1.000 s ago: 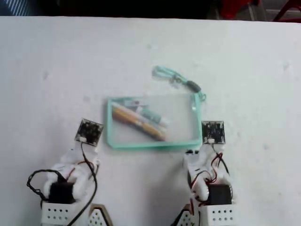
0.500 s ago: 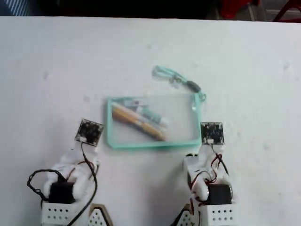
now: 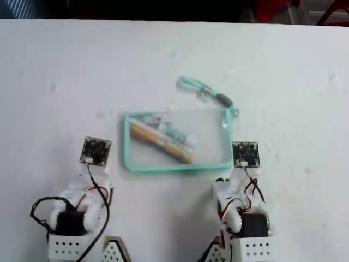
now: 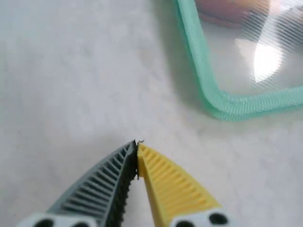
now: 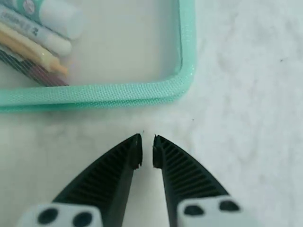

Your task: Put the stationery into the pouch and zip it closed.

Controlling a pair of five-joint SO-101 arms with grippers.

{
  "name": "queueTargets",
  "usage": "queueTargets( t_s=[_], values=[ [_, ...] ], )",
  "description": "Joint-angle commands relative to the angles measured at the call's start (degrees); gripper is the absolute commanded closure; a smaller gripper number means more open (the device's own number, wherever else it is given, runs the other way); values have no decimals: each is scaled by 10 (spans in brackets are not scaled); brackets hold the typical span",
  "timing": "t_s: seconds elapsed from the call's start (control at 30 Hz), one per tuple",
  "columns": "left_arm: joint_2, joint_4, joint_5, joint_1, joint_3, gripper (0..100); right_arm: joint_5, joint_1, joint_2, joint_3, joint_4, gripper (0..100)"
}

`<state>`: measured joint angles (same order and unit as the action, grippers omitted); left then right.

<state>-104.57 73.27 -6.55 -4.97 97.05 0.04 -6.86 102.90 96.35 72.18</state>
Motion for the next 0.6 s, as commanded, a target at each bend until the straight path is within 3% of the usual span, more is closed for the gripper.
queueTargets(
  t_s=[0.0, 0.57],
  values=[
    [-2, 5, 10, 3, -1, 976, -2, 0, 2, 4, 2, 956],
    [-2, 5, 10, 1, -1, 976, -2, 0, 2, 4, 2, 956]
  ],
)
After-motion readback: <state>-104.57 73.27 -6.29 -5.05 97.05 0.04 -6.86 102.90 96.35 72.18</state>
